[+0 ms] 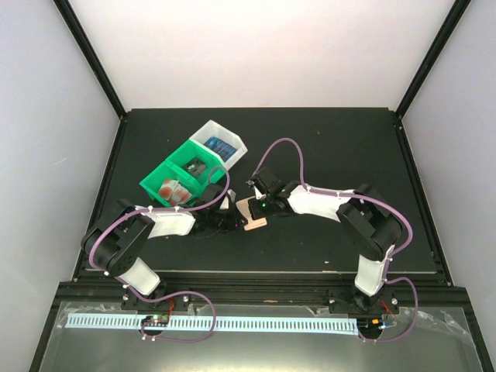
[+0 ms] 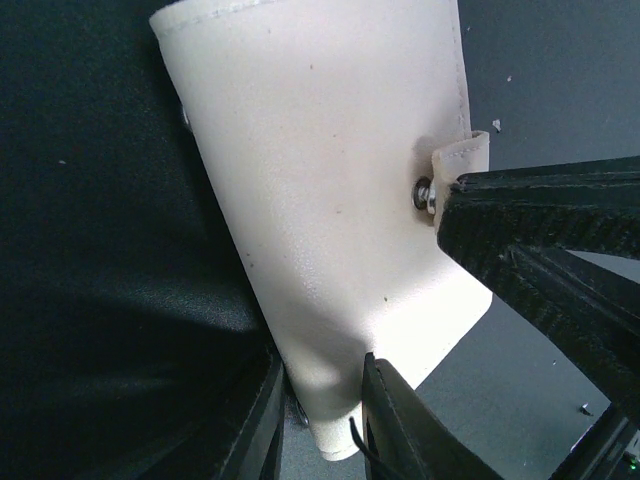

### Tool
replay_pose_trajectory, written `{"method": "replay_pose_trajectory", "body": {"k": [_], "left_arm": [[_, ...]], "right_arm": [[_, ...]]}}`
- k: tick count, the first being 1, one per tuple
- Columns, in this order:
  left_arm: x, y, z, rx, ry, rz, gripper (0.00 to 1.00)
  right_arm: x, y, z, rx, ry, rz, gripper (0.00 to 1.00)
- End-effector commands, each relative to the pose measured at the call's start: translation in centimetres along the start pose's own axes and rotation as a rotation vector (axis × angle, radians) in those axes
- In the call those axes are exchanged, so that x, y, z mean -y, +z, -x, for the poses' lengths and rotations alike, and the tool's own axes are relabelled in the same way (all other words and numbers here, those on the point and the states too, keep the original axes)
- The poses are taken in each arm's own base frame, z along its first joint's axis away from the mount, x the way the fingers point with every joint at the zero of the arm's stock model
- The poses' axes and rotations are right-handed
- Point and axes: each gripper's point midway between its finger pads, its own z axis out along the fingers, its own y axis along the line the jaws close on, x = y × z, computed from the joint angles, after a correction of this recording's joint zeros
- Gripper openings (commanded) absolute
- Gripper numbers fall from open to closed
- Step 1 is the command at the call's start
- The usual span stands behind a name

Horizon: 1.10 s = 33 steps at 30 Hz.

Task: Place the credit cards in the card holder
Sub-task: Close the card holder at the center of the board.

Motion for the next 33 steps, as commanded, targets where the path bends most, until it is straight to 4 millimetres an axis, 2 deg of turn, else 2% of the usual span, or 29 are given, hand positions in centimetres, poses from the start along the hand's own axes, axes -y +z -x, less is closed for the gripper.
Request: {"method": "replay_pose_trajectory", "body": {"k": [1,8,17,33], "left_arm": [[-3.1,0.3,-1.2,-0.026,-0.026,0.105,0.24],[-3.1,0.4,-1.2,-0.026,-0.025,0.107,0.24],[-3.1,0.4,-1.2,-0.026,-0.024,0.109,0.23],[-3.5,0.2,-1.0,-0.015,-0.037,0.118,0.23]], "right_arm": [[0.0,0.4,0.0,-0.019,-0.010,0.004,0.01],[0.0,0.9,-0.3,-0.051,-0.007,-0.001,0.01],[1.0,2.0,-1.4,-0.125,0.021,-0.056,0.01],[3.2,4.3,-4.3,-0.274,0.107,-0.138,0.01]]}}
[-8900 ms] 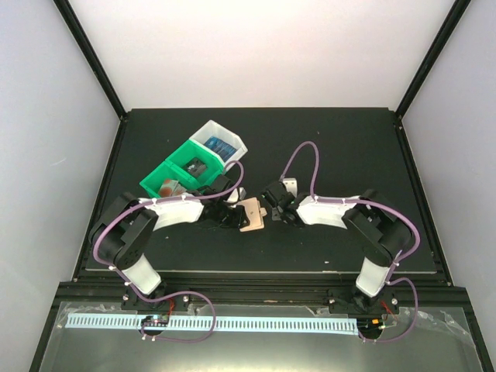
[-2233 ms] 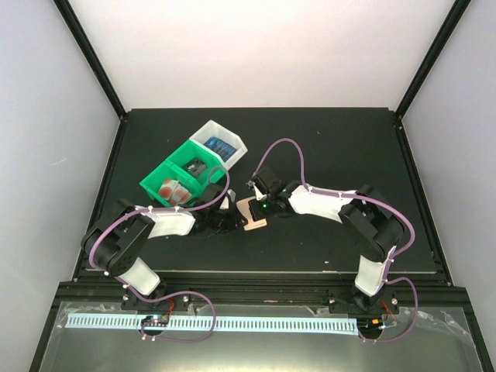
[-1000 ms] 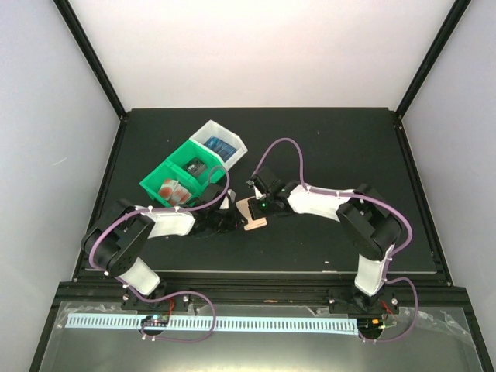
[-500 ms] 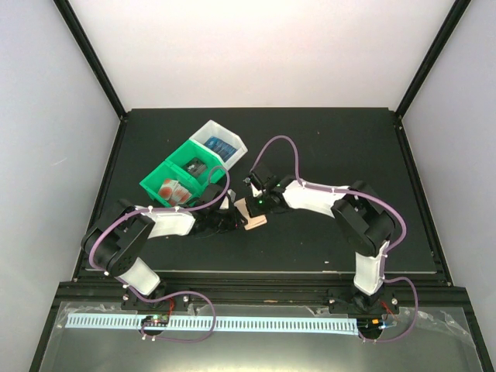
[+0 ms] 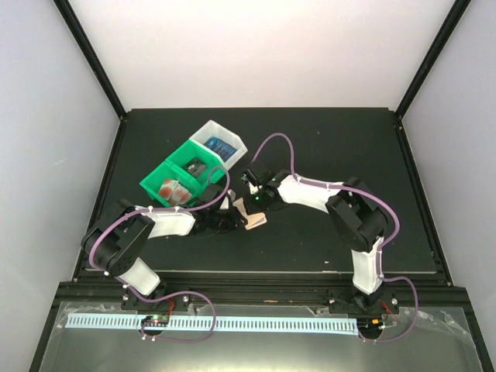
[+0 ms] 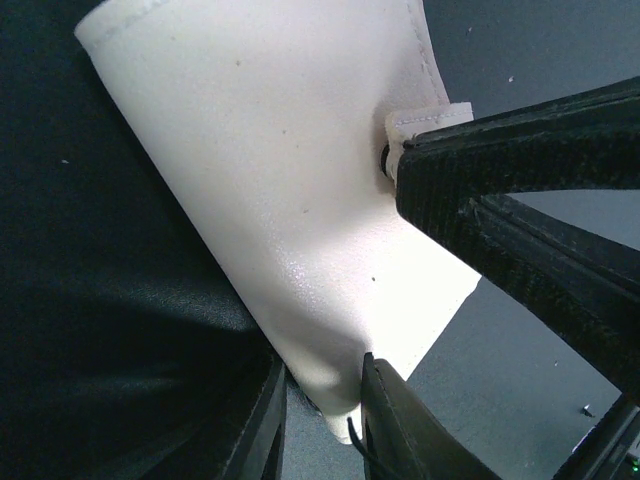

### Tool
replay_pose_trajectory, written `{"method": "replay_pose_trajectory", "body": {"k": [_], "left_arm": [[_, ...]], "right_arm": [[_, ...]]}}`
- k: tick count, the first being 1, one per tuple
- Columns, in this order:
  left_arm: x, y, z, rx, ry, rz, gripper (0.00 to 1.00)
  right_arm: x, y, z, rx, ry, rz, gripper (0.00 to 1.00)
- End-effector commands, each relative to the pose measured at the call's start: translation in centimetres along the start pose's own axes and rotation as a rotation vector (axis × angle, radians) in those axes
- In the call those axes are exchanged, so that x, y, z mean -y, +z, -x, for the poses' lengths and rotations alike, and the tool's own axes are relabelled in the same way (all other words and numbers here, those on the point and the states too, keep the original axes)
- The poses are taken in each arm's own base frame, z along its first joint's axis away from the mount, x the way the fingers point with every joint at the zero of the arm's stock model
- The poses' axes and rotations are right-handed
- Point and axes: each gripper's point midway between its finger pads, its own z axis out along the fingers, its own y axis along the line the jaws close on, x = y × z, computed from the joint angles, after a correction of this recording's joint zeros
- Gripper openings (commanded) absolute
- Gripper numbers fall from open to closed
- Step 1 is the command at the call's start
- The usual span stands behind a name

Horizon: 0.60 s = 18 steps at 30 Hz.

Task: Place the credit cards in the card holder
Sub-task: Close the card holder at the center of the board.

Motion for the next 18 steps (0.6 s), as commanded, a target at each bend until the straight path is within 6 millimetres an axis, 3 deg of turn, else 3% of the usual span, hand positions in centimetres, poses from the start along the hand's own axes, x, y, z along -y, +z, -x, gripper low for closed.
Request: {"method": "replay_pose_trajectory", "body": {"k": [1,7,10,13,18], "left_arm": [[-3.4,0.2,-1.1,-0.018,-0.037,0.114,0.23],[-3.6,0.0,-1.0,-0.011,-0.053,0.109,0.22],[-3.4,-0.1,-0.9,-0.006,-0.056,0.099,0.22],[-2.9,-0.5,-0.5,0.006,-0.049,0.079,0.24],[-2.1,-2.0,0.7,0.046,-0.030,0.071,0.30]], "right_arm": [[3.8,3.9,-4.9,-0.180,0.061,-0.120,0.01],[5.0,4.8,-6.0,-0.227,0.077,-0.175,0.01],[4.7,4.7,-5.8,-0.222,0.074,-0.162,0.01],[3.3,3.2,-3.8,-0.155,0.070,-0.104,0.01],[1.1,-2.0,1.1,0.026,0.070,-0.043,0.18]]}}
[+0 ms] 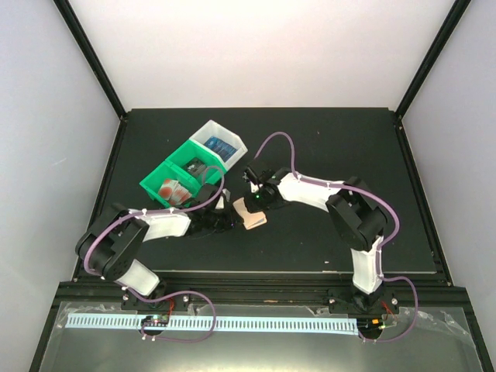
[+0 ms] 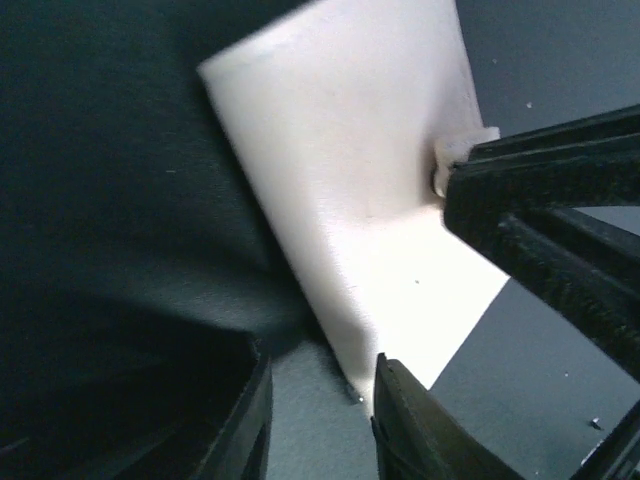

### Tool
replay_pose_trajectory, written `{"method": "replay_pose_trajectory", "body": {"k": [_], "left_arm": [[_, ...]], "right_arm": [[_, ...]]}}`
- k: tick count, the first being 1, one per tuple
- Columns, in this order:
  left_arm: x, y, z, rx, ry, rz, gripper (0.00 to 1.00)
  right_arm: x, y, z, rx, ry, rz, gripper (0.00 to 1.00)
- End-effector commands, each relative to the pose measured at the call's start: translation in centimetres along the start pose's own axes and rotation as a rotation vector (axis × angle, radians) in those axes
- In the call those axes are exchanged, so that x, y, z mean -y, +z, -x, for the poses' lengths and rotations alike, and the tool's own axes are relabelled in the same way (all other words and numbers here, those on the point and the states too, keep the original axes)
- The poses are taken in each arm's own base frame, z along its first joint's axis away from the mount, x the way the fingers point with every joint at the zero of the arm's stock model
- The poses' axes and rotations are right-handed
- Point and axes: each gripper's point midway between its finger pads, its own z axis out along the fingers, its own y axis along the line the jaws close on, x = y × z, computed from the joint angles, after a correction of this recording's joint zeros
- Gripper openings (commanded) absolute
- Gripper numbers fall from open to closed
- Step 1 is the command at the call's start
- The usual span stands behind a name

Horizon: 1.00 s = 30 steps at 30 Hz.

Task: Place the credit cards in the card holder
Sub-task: Close the card holder at the center of the board, then reset both arms

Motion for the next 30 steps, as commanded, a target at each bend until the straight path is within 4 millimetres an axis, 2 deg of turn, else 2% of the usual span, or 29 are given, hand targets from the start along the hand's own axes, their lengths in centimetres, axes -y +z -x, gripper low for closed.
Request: {"method": "replay_pose_trajectory", "body": {"k": [1,4,7,8,14,15,16,19,23,27,30], "left_arm": [[-1.3,-1.5,0.5,0.030,-0.005,0.068,0.33],[-0.5,-3.2,1.5,0.086,0.028,0.062,0.44],[0.4,-5.5,2.8,0.163,0.068,0.062,0.58],[1.5,-7.1,3.6,0.213,0.094,0.045,0.62],[4.1,-14.4,6.4,0.416,0.230,0.089,0.80],[4.4,-15.9,6.7,0.455,0.252,0.102,0.85],[4.5,-17.4,7.1,0.503,0.262,0.119,0.97],[5.7,-22.4,8.1,0.654,0.315,0.134,0.99],[7.9,-28.2,7.8,0.782,0.419,0.113,0.99],[7.9,-32.7,7.6,0.913,0.446,0.151,0.99],[7.4,-34.9,7.3,0.976,0.451,0.186,0.99]], "right_arm": [[1.0,-2.8,1.5,0.082,0.039,-0.040,0.22],[1.4,-6.1,2.5,0.176,0.055,-0.055,0.32],[3.1,-10.2,2.9,0.290,0.074,-0.129,0.38],[3.5,-12.4,3.0,0.346,0.082,-0.150,0.40],[7.9,-22.1,1.9,0.599,0.117,-0.340,0.65],[8.6,-23.7,1.5,0.643,0.125,-0.366,0.68],[9.1,-25.5,1.2,0.692,0.132,-0.385,0.71],[10.5,-30.2,-0.3,0.825,0.153,-0.418,0.80],[12.2,-35.6,-2.8,1.000,0.204,-0.440,0.92],[13.6,-39.3,-5.3,1.150,0.246,-0.432,0.98],[14.6,-41.0,-6.9,1.216,0.284,-0.435,1.00]]}}
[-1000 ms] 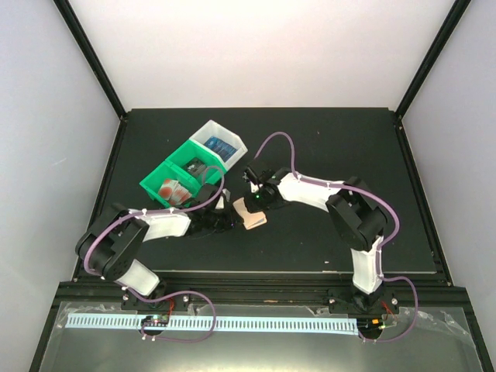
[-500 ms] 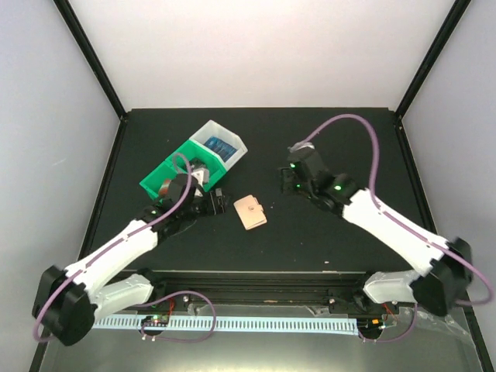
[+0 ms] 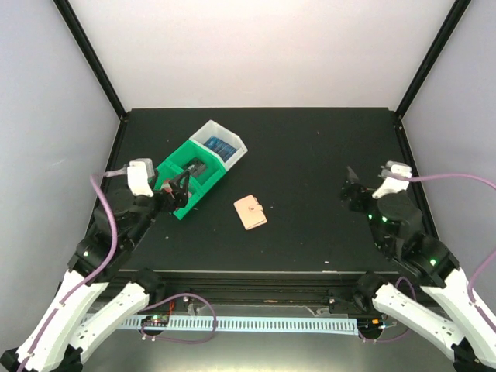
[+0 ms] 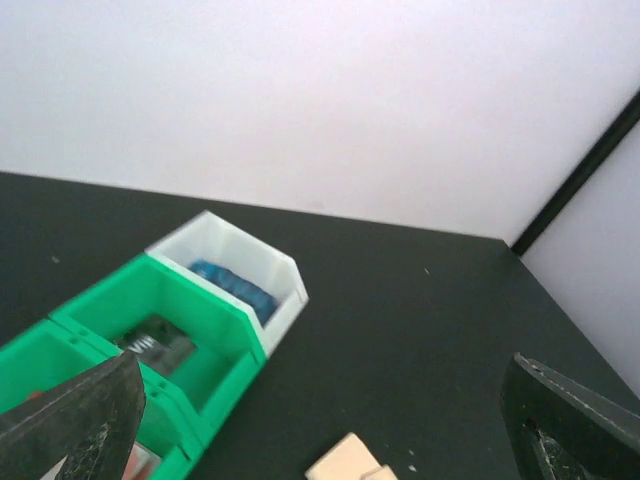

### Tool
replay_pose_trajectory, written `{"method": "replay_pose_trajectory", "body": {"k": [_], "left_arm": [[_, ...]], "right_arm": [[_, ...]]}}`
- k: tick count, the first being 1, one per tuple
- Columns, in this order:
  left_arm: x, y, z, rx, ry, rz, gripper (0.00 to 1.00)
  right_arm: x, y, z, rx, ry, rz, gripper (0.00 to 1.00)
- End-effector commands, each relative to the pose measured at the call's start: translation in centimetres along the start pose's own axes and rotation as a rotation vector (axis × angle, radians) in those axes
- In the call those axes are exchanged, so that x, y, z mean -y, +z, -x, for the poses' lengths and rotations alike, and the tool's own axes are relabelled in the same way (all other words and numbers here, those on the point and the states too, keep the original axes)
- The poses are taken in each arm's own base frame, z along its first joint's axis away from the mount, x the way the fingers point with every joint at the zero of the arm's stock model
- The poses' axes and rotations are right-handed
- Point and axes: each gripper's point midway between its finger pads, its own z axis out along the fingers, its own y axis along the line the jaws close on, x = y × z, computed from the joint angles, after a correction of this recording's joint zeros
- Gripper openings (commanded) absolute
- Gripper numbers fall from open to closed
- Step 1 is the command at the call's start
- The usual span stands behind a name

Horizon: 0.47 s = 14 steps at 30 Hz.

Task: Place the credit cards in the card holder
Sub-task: Reset both arms

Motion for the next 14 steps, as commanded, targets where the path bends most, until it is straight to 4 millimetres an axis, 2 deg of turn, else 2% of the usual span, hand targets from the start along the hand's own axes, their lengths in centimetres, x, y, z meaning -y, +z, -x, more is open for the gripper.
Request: {"method": "replay_pose_trajectory", "body": {"k": [1,7,14], "left_arm": [[-2.5,-2.3,1.4,0.048,0.097,0.134,0.99],[-3.7,-3.6,1.8,0.079,0.113,0.185,0.99],[-4.0,-3.7,1.0,0.091,0.118,0.178,0.99]], "right_arm": [[3.3,-1.8,1.4,0.108,0.027,-0.096,1.00],[5.1,-2.6,0.9,0.120,0.031,-0.148,1.00],[4.5,-2.1,0.6,0.113,0.041,-0.128,1.00]]}}
